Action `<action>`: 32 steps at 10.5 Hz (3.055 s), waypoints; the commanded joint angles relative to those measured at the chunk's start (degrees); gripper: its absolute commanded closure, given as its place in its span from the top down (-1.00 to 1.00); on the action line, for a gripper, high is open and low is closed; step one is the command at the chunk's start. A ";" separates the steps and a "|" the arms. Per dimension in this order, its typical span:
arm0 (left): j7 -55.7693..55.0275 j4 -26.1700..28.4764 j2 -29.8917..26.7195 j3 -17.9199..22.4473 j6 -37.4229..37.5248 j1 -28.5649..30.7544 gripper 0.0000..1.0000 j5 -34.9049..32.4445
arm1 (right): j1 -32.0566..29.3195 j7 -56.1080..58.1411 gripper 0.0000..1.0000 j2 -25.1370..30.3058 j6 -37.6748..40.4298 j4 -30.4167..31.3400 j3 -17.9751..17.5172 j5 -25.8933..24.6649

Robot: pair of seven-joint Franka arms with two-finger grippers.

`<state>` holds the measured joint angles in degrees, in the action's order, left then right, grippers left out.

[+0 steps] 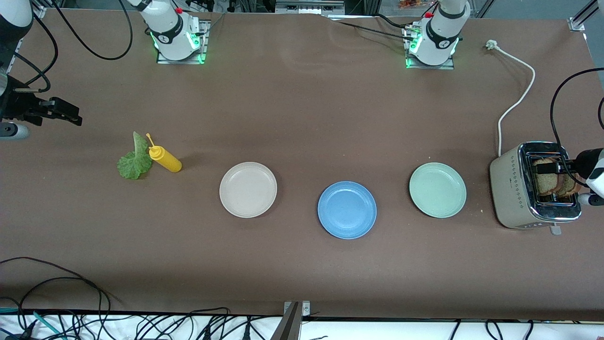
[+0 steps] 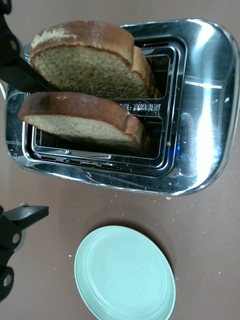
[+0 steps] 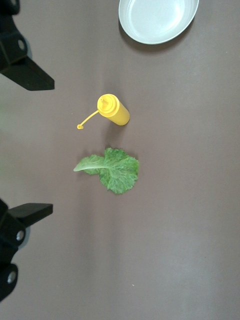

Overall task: Make sandwich in blue plate with both arms
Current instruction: 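Move the left gripper down over the toaster onto a bread slice, then grasp the bread slice with the left gripper and lift it out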

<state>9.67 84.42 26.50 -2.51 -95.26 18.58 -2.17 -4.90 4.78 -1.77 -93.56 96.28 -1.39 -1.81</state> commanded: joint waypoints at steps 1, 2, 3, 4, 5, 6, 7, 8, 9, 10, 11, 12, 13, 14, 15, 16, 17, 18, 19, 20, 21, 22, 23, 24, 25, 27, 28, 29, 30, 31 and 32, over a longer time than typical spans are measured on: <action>2.37 -0.92 0.92 -0.47 -0.27 1.28 1.00 -0.55 | -0.28 1.46 1.00 0.36 0.05 0.31 0.42 0.75; 2.37 -1.01 1.18 -0.39 -0.27 1.63 1.00 -0.55 | -0.28 1.63 1.00 0.36 0.05 0.22 0.42 0.75; 2.46 -1.01 1.27 -0.47 -0.45 1.72 0.97 -0.55 | -0.28 1.63 1.00 0.28 0.05 0.31 0.42 0.75; 3.33 -1.01 1.45 -0.47 -0.27 1.72 0.62 -0.55 | -0.28 1.63 1.00 0.28 0.05 0.31 0.51 0.75; 4.73 -1.18 1.53 -0.47 -0.45 1.72 0.38 -0.38 | -0.28 1.63 1.00 0.28 0.05 0.31 0.60 0.67; 4.83 -1.18 1.54 -0.47 -0.27 1.72 0.37 -0.37 | -0.28 1.63 1.00 0.28 0.14 0.31 0.60 0.67; 4.83 -1.18 1.54 -0.47 -0.45 1.72 0.40 -0.37 | -0.28 1.63 1.00 0.28 0.14 0.31 0.60 0.75; 4.83 -1.18 1.62 -0.47 -0.45 1.72 0.41 -0.37 | -0.28 1.63 1.00 0.28 0.14 0.31 0.60 0.67; 4.83 -1.18 1.88 -0.47 -0.45 1.99 0.41 -0.37 | -0.28 1.63 1.00 0.28 0.14 0.31 0.60 0.67; 4.92 -1.18 1.97 -0.47 -0.45 2.16 0.22 -0.46 | -0.28 1.72 1.00 0.28 0.14 0.31 0.60 0.67; 5.10 -1.18 1.89 -0.47 -0.45 2.25 -0.26 -0.46 | -0.28 1.72 1.00 0.28 0.14 0.22 0.60 0.67; 5.62 -1.18 1.89 -0.39 -0.27 2.16 -0.72 -0.46 | -0.28 1.72 1.00 0.28 0.14 0.31 0.60 0.67; 5.71 -1.18 1.89 -0.47 -0.45 2.16 -1.00 -0.55 | -0.28 1.72 1.00 0.28 0.14 0.31 0.60 0.67; 5.71 -1.18 1.89 -0.47 -0.27 2.16 -1.00 -0.55 | -0.28 1.72 1.00 0.28 0.14 0.22 0.60 0.67; 5.71 -1.18 1.89 -0.47 -0.27 2.16 -1.00 -0.55 | -0.28 1.72 1.00 0.28 0.14 0.31 0.60 0.67; 5.71 -1.27 1.97 -0.47 -0.27 2.16 -1.00 -0.55 | -0.28 1.72 1.00 0.28 0.22 0.31 0.60 0.67; 5.71 -1.27 1.89 -0.47 -0.27 2.16 -1.00 -0.64 | -0.28 1.72 1.00 0.28 0.22 0.31 0.60 0.67; 5.71 -1.36 1.80 -0.47 -0.10 2.16 -1.00 -0.64 | -0.28 1.72 1.00 0.28 0.22 0.31 0.60 0.67; 5.36 -1.71 1.45 -0.56 0.08 2.08 -1.00 -0.55 | -0.28 1.72 1.00 0.28 0.22 0.31 0.60 0.67; 5.36 -2.15 1.01 -0.91 0.43 1.81 -1.00 -0.55 | -0.28 1.72 1.00 0.28 0.22 0.31 0.60 0.67; 5.45 -3.98 0.23 -1.17 1.74 1.29 -1.00 -0.64 | -0.28 1.72 1.00 0.28 0.22 0.31 0.60 0.67; 6.23 -6.35 0.22 -1.79 4.01 1.28 -1.00 -0.72 | -0.28 1.72 1.00 0.28 0.14 0.31 0.60 0.67; 8.33 -9.07 -0.04 -1.62 6.38 1.28 -1.00 -0.55 | -0.28 1.72 1.00 0.28 0.14 0.31 0.60 0.67; 9.74 -10.66 -0.57 -1.70 8.58 1.55 -1.00 -0.46 | -0.28 1.72 1.00 0.28 0.14 0.31 0.60 0.67; 9.84 -11.81 -0.66 -1.97 10.52 1.55 -1.00 -0.64 | -0.28 1.98 1.00 0.28 0.14 0.22 0.60 0.67; 9.84 -14.88 -2.41 -2.06 15.09 1.29 -1.00 -0.55 | -0.28 2.51 1.00 0.19 0.14 0.31 0.60 0.75; 9.84 -15.24 -3.46 -2.40 16.07 1.20 -1.00 -0.55 | -0.28 2.51 1.00 0.19 0.14 0.31 0.60 0.75; 9.84 -15.25 -4.43 -3.02 17.03 0.85 -1.00 -0.38 | -0.28 2.51 1.00 0.19 0.14 0.31 0.60 0.75; 9.76 -15.25 -5.05 -3.81 17.82 0.85 -1.00 -0.20 | -0.28 2.51 1.00 0.01 0.14 0.31 0.60 0.67; 9.23 -15.25 -5.14 -4.86 17.92 0.85 -1.00 0.58 | -0.28 2.51 1.00 -0.07 0.14 0.31 0.60 0.67; 9.14 -15.25 -5.14 -4.78 18.01 0.85 -1.00 2.25 | -0.28 2.51 1.00 -0.08 0.14 0.31 0.60 0.75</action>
<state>18.40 69.47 21.86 -6.77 -78.38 19.65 -2.05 -4.92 6.04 -2.01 -93.56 96.34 -0.88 -1.81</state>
